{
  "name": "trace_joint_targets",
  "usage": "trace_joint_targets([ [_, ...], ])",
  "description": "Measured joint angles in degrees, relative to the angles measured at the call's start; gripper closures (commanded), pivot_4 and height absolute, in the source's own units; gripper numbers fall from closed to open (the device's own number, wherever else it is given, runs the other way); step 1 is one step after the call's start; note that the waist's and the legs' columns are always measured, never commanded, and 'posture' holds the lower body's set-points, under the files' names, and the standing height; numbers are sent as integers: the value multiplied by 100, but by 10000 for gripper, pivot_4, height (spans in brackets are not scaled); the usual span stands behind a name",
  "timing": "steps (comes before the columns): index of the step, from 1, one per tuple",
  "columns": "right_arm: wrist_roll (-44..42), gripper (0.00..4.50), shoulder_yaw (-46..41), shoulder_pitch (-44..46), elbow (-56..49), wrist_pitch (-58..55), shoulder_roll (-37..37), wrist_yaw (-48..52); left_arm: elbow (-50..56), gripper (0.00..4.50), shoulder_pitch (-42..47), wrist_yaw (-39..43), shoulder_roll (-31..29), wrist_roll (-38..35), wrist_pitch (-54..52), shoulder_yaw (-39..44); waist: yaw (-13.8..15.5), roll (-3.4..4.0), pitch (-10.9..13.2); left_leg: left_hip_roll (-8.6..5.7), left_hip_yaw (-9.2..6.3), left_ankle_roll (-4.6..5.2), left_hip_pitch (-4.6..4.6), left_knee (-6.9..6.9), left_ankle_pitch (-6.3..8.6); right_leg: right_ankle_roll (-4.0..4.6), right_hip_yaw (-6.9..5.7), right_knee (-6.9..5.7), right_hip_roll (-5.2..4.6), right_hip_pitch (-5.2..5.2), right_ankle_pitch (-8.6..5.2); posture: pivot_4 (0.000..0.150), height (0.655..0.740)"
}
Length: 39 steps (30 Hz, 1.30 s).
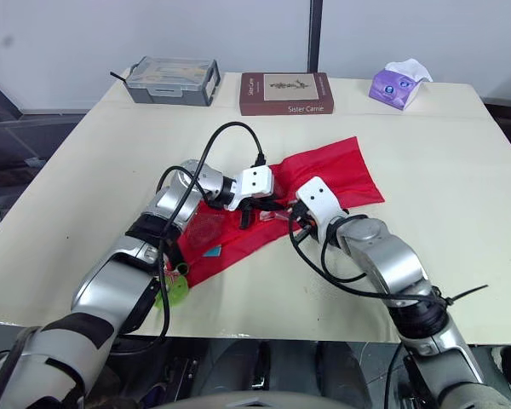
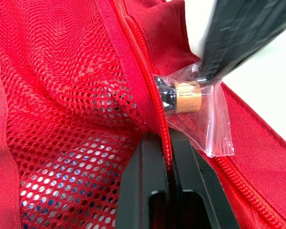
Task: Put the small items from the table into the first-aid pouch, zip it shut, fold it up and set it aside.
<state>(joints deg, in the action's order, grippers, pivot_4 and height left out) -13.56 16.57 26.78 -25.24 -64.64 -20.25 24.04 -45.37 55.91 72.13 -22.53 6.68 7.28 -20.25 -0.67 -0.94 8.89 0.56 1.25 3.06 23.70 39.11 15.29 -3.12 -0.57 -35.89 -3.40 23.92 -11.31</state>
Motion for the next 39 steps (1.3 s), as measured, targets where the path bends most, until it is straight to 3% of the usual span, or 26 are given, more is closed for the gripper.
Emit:
trace_joint_targets([
  [6,-232,44708,-201,-128,-371,-148,-69,44,-1367,45000,723,993,-222,15,1370,-50,-15,-1,1,-1,1,0,2,0,0,1,-1,1,4,3,-1,1500,7400],
  [12,-532,44708,-280,-176,-801,-72,-203,263,-2534,45000,1389,913,-309,513,2612,-114,11,-4,3,-2,-1,1,7,1,0,0,-2,3,1,2,0,1500,7400],
  [16,-707,45000,-357,-174,-913,-59,-193,304,-2837,32358,1608,1046,-149,565,2423,14,17,-4,2,-1,-1,1,7,4,1,-1,-4,2,-1,1,0,1500,7400],
  [20,-740,45000,-337,-174,-929,-101,-64,190,-2843,14242,1573,1030,-32,431,1803,323,-18,-5,3,1,-2,1,7,4,1,-1,-3,0,1,3,0,1500,7400],
  [26,-710,45000,-177,-170,-908,-108,-11,65,-2189,14242,994,846,-312,209,1010,679,-31,-5,3,13,-3,1,4,3,0,0,-3,-4,4,3,0,1500,7400],
  [32,-663,45000,45,-29,-601,124,-56,118,229,14242,-341,150,-536,43,-359,897,-5,-5,3,17,-2,0,3,4,0,0,-3,-4,-5,0,1,1500,7400],
  [36,-620,45000,281,167,-286,362,-195,344,1570,24693,-943,-337,-541,-16,-1519,951,-9,-4,2,13,-1,0,2,5,0,0,-2,-5,-5,0,0,1500,7400],
  [39,-572,45000,460,284,-32,510,-207,532,2072,38093,-1162,-467,-541,-46,-1936,945,-10,-4,2,11,-1,0,1,4,0,0,-3,-4,-3,1,0,1500,7400],
])
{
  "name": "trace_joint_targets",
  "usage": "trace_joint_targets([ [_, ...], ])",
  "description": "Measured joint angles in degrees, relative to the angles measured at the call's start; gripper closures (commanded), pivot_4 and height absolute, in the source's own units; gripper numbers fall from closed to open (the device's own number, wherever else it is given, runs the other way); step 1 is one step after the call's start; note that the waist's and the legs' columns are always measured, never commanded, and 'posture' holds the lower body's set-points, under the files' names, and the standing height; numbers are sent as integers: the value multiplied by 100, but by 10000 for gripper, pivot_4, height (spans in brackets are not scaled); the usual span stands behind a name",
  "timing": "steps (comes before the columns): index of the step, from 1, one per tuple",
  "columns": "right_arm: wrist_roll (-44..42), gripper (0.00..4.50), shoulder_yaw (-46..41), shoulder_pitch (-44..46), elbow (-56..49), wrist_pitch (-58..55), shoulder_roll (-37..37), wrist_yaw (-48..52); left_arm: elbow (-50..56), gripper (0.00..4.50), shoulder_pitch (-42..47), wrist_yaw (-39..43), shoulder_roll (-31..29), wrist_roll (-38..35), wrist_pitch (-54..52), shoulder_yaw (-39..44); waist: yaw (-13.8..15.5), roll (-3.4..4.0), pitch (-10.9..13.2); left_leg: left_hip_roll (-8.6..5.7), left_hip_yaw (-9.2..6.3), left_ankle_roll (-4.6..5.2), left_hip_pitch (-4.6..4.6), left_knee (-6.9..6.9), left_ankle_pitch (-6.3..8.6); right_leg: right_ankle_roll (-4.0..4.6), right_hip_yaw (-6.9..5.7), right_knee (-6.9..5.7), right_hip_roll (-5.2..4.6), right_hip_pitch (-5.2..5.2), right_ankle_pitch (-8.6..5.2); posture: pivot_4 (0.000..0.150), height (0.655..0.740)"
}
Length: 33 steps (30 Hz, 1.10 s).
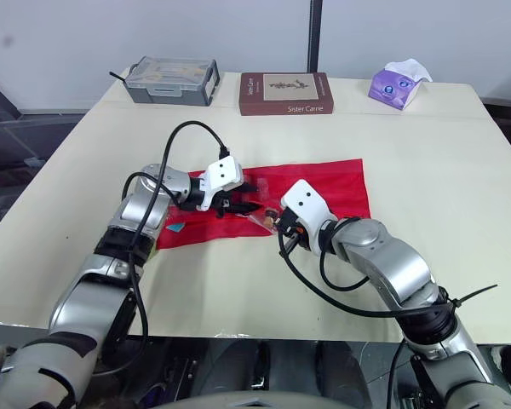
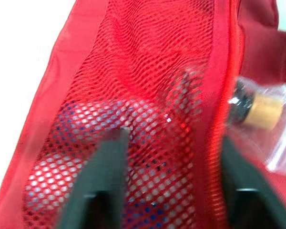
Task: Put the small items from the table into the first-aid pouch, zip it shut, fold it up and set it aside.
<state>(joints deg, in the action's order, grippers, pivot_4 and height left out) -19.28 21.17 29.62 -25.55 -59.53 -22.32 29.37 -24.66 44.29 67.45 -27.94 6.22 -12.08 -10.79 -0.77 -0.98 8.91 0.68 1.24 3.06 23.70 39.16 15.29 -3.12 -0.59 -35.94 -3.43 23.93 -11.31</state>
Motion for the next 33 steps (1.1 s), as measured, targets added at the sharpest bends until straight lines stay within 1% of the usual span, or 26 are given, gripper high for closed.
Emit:
trace_joint_targets([
  [1,4,45000,90,68,128,47,-10,96,129,42417,-56,-49,12,-15,-121,-31,1,0,0,-3,0,0,0,0,0,0,0,0,0,0,0,1500,7400],
  [2,17,45000,146,118,220,105,-12,172,188,43906,-87,-74,13,-33,-180,-53,4,0,0,-4,0,0,0,0,0,0,-1,0,0,0,0,1500,7400],
  [5,125,45000,413,344,655,308,-4,403,297,43906,-118,-126,3,-90,-263,-68,6,0,0,-9,0,-1,0,0,0,0,-1,0,0,0,0,1500,7400],
  [9,272,45000,612,391,1015,499,77,509,298,43906,-118,-150,-13,-115,-246,-106,10,0,0,-12,0,-1,1,0,0,0,-1,1,0,0,0,1500,7400],
  [14,609,45000,658,432,1683,791,460,251,261,43906,-127,-131,-24,-164,-114,-135,10,0,0,-13,0,-2,1,0,-1,0,-1,1,0,0,0,1500,7400],
  [24,805,45000,148,544,2253,852,990,-230,-14,43906,-164,-33,-121,-199,543,-267,0,1,0,-14,1,-3,0,0,-2,1,-1,0,0,0,0,1500,7400],
  [33,1070,45000,82,879,2881,977,1309,-660,-264,43906,-120,-34,-161,-190,1071,-269,-1,2,0,-14,2,-3,-1,0,-2,1,0,-1,0,0,1,1500,7400],
])
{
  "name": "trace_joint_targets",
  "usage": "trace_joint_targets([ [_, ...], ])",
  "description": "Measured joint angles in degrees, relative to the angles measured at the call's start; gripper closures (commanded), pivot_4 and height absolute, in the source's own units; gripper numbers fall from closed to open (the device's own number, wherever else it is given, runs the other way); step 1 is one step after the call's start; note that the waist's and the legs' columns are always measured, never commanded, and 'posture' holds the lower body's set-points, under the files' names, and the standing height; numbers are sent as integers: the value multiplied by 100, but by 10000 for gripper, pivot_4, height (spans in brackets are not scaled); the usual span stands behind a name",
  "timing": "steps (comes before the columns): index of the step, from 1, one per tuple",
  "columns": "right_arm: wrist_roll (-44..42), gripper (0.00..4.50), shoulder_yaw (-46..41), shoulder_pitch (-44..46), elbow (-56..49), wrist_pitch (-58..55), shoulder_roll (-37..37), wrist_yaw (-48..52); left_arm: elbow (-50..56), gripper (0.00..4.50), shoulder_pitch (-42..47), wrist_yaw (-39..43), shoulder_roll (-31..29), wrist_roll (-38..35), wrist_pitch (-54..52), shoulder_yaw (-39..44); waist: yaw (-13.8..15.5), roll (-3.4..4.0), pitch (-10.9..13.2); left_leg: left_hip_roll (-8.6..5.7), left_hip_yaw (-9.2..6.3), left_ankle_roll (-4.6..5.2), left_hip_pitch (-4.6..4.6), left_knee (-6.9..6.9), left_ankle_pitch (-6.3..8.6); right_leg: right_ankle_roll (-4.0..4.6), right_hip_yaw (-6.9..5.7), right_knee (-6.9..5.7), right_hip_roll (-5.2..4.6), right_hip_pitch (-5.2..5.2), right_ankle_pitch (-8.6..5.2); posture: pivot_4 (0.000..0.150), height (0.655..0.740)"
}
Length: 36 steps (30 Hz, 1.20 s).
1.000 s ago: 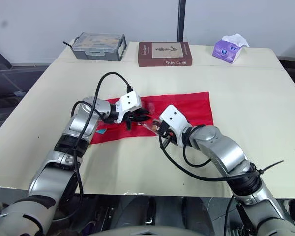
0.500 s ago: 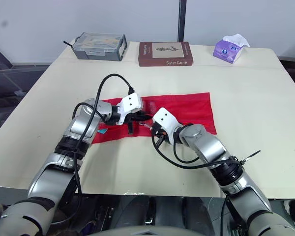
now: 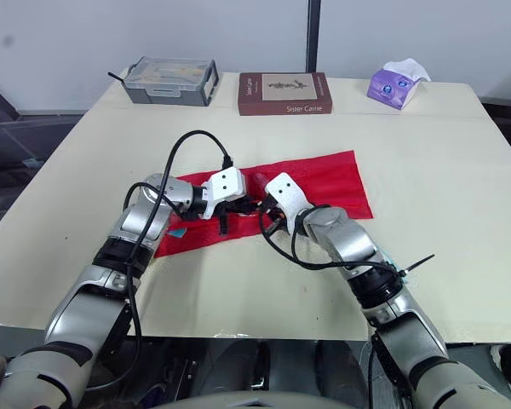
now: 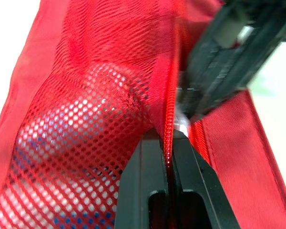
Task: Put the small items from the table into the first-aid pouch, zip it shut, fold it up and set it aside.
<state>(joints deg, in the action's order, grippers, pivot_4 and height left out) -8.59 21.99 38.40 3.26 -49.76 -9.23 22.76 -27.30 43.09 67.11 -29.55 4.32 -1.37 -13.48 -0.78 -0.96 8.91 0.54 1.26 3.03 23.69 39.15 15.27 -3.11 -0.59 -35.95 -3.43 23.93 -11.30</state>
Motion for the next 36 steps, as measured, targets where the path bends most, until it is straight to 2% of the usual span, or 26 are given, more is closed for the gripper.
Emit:
trace_joint_targets([
  [8,-11,45000,-167,-59,-688,-503,-141,-24,-154,43906,52,23,-32,6,203,-55,-4,0,0,0,-1,0,1,-1,0,0,0,0,0,0,0,1500,7400],
  [18,300,45000,-90,57,190,46,241,-204,-156,43906,52,158,-38,4,304,-80,-4,1,0,-1,1,0,0,-1,0,0,0,0,0,0,0,1500,7400],
  [22,340,45000,-58,-159,-270,185,-112,20,-296,43906,109,281,-70,6,546,-162,9,1,0,-1,-1,1,3,-1,0,0,-1,4,-2,0,0,1500,7400],
  [25,20,36288,-142,-620,-1259,162,-599,547,-554,45000,218,422,-113,0,831,-219,3,1,0,-3,-1,2,3,-1,1,-1,0,6,-5,-1,0,1500,7400],
  [26,-276,33298,-380,-952,-1903,110,-784,794,-818,45000,339,522,-127,-2,1072,-235,7,0,0,-2,-2,2,2,-1,1,-1,-1,5,-2,-1,-1,1500,7400],
  [31,-1132,11925,-1215,-1641,-3439,-11,-1500,1419,-1752,45000,737,773,-195,5,1770,-276,1,-1,0,2,-1,2,-1,-1,1,-1,-1,4,0,-2,-1,1500,7400],
  [33,-1495,1581,-1772,-2018,-4045,-17,-2012,1700,-2413,45000,1059,915,-240,69,2251,-295,10,-3,-1,1,-3,2,1,-1,2,-1,-3,6,0,-2,-1,1500,7400],
  [36,-1835,678,-2602,-2616,-4536,26,-2593,1983,-3234,45000,1422,1153,-423,149,2882,-288,-8,-4,0,2,4,3,1,-1,2,-1,0,8,1,-1,-1,1500,7400],
])
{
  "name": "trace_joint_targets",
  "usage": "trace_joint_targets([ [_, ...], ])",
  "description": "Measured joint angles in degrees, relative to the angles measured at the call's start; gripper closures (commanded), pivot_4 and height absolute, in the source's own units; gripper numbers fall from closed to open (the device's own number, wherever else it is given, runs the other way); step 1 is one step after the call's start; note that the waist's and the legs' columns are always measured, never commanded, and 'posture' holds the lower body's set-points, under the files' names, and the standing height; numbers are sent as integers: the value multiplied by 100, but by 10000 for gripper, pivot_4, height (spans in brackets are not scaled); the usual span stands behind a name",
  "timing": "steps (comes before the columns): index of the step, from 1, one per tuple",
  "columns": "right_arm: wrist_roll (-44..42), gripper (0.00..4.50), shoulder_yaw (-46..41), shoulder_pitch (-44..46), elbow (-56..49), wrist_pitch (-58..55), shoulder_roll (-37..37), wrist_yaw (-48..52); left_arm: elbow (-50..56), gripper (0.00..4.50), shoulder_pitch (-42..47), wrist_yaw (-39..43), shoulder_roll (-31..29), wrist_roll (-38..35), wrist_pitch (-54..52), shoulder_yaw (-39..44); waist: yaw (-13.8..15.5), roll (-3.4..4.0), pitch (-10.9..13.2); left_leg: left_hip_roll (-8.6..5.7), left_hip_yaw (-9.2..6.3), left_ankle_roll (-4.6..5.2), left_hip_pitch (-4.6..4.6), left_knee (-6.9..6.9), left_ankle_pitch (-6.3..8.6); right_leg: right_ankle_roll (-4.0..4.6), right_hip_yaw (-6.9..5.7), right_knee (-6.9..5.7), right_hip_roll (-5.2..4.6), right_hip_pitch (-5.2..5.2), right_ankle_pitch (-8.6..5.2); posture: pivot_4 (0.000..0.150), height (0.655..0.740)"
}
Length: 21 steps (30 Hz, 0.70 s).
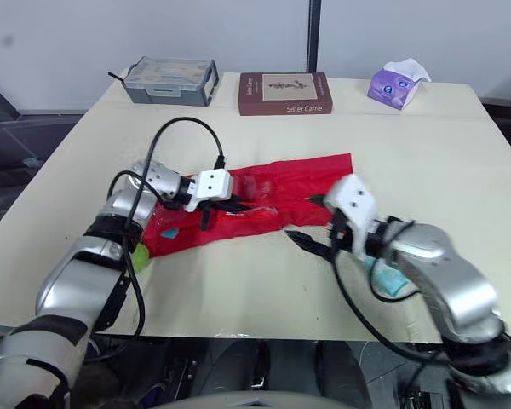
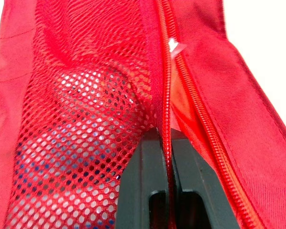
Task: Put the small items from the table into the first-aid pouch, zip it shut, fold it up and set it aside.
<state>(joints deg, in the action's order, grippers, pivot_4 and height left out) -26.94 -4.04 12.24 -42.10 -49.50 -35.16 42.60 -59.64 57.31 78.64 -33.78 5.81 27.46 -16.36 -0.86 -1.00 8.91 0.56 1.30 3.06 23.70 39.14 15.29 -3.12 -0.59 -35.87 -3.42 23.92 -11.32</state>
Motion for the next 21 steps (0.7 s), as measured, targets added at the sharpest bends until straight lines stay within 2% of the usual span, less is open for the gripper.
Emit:
trace_joint_targets([
  [4,-238,678,-1187,-931,-393,478,-413,319,-832,45000,432,12,-207,383,733,-79,27,-7,2,1,-1,0,1,1,0,-1,0,1,1,-1,0,1500,7400],
  [8,-661,678,-1936,-1522,-438,576,-654,603,-1207,45000,672,-183,-244,647,922,-126,58,-10,2,6,-3,0,3,2,0,-2,-1,1,-3,-3,0,1500,7400],
  [10,-1034,0,-2283,-1663,-438,531,-652,647,-1304,37491,724,-114,-220,628,817,-47,61,-10,2,7,-2,0,2,2,0,-1,0,0,-3,-2,0,1500,7400],
  [12,-1196,0,-2424,-1705,-439,503,-653,663,-1332,35589,724,-60,-216,595,723,24,54,-11,3,10,-2,0,2,2,0,-1,-1,0,-3,-2,0,1500,7400],
  [13,-1440,0,-2627,-1902,-536,481,-653,657,-1333,28395,724,382,-155,284,218,291,55,-11,3,10,-3,0,3,2,0,-1,-1,0,-3,-3,0,1500,7400],
  [14,-1644,0,-2818,-2145,-734,475,-648,621,-1229,25220,724,923,-203,-210,-595,635,55,-15,5,14,-5,0,4,2,0,-1,-3,0,-3,-2,-1,1500,7400],
  [15,-1661,0,-2868,-2205,-784,477,-642,611,-1095,23113,699,988,-209,-359,-855,681,53,-15,5,14,-4,0,4,3,0,-1,-2,0,-3,-2,-1,1500,7400],
  [16,-1836,0,-3102,-2553,-940,488,-629,567,-69,17136,398,1083,-292,-970,-2077,751,59,-16,5,16,-7,0,4,4,0,-1,-2,-5,-12,-5,-1,1500,7400],
  [18,-2022,0,-3337,-2850,-1038,496,-606,558,1001,12981,23,1084,-383,-1370,-3138,866,57,-17,4,20,-11,0,5,4,0,-2,-5,-1,-12,-10,-1,1500,7400],
  [20,-2444,0,-3985,-3295,-1176,585,-593,575,2798,2786,-692,949,-419,-1938,-4657,990,60,-12,2,18,-9,2,-1,5,2,-2,-4,0,-21,-18,-1,1500,7400],
  [21,-2598,0,-4219,-3387,-1196,633,-600,579,3303,1017,-894,845,-397,-2079,-5061,990,66,-13,2,16,-8,2,-1,7,2,-3,-3,1,-22,-18,0,1500,7400],
])
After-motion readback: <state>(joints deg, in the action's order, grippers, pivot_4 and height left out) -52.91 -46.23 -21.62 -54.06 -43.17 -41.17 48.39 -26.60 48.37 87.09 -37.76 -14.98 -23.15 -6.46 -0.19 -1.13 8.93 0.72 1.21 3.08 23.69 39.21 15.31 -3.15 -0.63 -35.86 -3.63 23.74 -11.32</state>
